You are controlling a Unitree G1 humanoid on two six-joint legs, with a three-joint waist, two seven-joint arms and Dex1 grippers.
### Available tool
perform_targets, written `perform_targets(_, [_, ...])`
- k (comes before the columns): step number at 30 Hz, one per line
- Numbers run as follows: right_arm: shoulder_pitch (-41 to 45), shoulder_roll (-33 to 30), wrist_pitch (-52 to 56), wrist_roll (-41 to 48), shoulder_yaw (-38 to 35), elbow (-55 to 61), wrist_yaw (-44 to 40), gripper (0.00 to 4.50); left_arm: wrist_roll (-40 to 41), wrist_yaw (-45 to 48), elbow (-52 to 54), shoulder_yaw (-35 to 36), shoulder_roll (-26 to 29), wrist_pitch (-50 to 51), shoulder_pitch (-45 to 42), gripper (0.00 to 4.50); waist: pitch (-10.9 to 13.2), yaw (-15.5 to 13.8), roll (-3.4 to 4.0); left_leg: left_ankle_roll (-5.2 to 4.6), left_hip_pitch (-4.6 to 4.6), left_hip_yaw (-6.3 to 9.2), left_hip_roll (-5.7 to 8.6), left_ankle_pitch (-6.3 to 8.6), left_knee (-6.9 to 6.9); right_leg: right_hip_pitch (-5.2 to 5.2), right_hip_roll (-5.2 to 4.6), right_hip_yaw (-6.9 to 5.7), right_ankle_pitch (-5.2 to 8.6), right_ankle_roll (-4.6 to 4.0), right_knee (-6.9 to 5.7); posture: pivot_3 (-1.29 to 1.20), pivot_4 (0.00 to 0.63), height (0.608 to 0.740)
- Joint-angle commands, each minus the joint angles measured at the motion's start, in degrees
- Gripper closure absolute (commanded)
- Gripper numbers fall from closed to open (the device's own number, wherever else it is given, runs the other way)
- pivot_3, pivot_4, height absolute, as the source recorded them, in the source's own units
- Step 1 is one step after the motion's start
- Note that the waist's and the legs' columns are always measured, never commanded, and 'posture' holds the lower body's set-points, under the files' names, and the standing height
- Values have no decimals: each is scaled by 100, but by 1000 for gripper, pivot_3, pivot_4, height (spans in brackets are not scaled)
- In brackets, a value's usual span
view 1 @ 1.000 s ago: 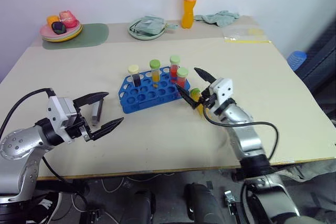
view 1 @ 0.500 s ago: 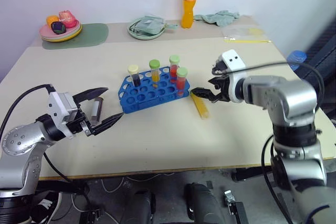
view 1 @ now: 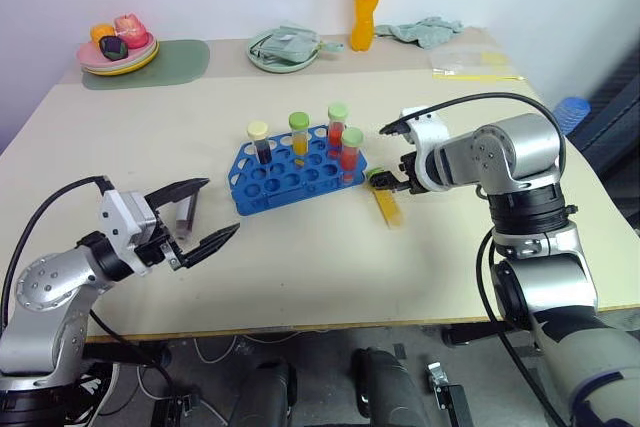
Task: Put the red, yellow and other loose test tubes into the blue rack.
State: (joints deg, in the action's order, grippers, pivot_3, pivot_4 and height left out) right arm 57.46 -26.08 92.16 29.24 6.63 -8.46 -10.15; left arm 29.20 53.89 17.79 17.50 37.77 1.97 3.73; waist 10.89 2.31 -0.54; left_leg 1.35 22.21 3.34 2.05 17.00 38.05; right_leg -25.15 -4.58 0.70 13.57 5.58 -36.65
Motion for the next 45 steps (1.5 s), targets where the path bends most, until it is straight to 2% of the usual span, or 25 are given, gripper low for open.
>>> perform_targets(1, [-15, -208, 34, 582, 178, 196, 298, 62, -82, -150, 255, 2, -124, -191, 78, 0, 0, 0, 0, 0, 2, 0, 0, 0, 0, -2, 0, 0, 0, 0, -1, 0, 150, 740])
perform_targets(6, [-188, -503, 34, 1339, 388, 146, 843, 62, -164, -278, 420, -75, -263, -252, 236, 0, 0, 0, -1, 0, 6, 0, 0, 0, 2, -5, 2, -1, -1, 1, -2, 0, 150, 740])
perform_targets(11, [26, -618, 34, 1821, 502, -244, 1258, 62, -196, -368, 559, -109, -294, -208, 351, 0, -1, 6, -1, -2, 8, -1, -2, 0, 4, -5, 5, -2, -1, 2, -1, 0, 150, 740])
perform_targets(17, [21, -205, 34, 2030, 295, -531, 1868, 62, -212, -479, 704, -134, -296, -151, 388, 0, -4, 13, -7, -2, 8, -2, -3, 0, 5, -4, 7, -1, -2, 3, -1, 0, 150, 740])
perform_targets(21, [104, 195, 34, 1607, -7, -625, 2042, 62, -182, -548, 696, -95, -263, -80, 289, 0, -5, 30, -6, -3, 4, -2, -5, 0, 6, -3, 11, -1, -3, 4, -4, 0, 150, 740])
perform_targets(22, [138, 268, 34, 1480, -93, -658, 2056, 441, -159, -583, 690, -71, -270, -58, 250, 0, -5, 29, -6, -2, 3, -2, -6, 0, 7, -4, 13, -1, -3, 4, -7, 0, 150, 740])
perform_targets(24, [202, 439, 34, 1286, -283, -696, 2025, 872, -34, -591, 702, 24, -220, 46, 226, 0, -5, 27, -6, -3, 2, -3, -6, 0, 7, -4, 15, -1, -3, 4, -10, 0, 150, 740])
perform_targets(29, [191, 672, 34, 1171, -430, -618, 1983, 3322, -20, -555, 665, 71, -99, 115, 144, 0, -5, 16, -5, -3, 4, -2, -6, 0, 7, -6, 14, -1, -3, 3, -12, 0, 150, 740])
perform_targets(30, [146, 691, 34, 1157, -409, -520, 1935, 3697, -25, -548, 659, 67, -81, 115, 122, 0, -5, 16, -5, -3, 4, -2, -5, 0, 8, -5, 14, -1, -3, 4, -11, 0, 150, 740])
perform_targets(33, [40, 815, 34, 1112, -540, -180, 1897, 3724, -54, -560, 640, 20, -50, 153, 34, 0, -4, 27, -5, -3, 4, -2, -4, 0, 8, -6, 13, -1, -3, 4, -12, 0, 150, 740])
perform_targets(37, [-245, 640, -429, 696, -607, 324, 1611, 3724, -58, -575, 610, -29, 10, 242, -127, 0, -3, 17, -3, -3, 5, 0, -5, 0, 7, -9, 16, -1, -2, 3, -15, 0, 150, 740])
perform_targets(42, [-1074, 395, -2204, 161, -783, 1145, 1076, 3724, -28, -596, 622, -21, 44, 362, -279, 0, -3, -17, -4, -3, 12, -2, 1, 0, 10, -9, 9, -2, -3, 4, -8, 0, 150, 740])
perform_targets(44, [-1404, 520, -2464, 82, -1032, 1405, 1133, 3724, -16, -598, 610, -20, 41, 399, -330, 0, -4, -6, -4, -3, 12, -1, 1, 0, 10, -9, 10, -2, -3, 5, -7, 0, 150, 740])
perform_targets(45, [-1605, 838, -2470, 31, -1416, 1520, 1528, 3724, -10, -579, 603, -33, 61, 423, -376, 0, -4, 10, -6, -3, 11, -1, 0, 0, 9, -9, 11, -2, -3, 5, -8, 0, 150, 740])
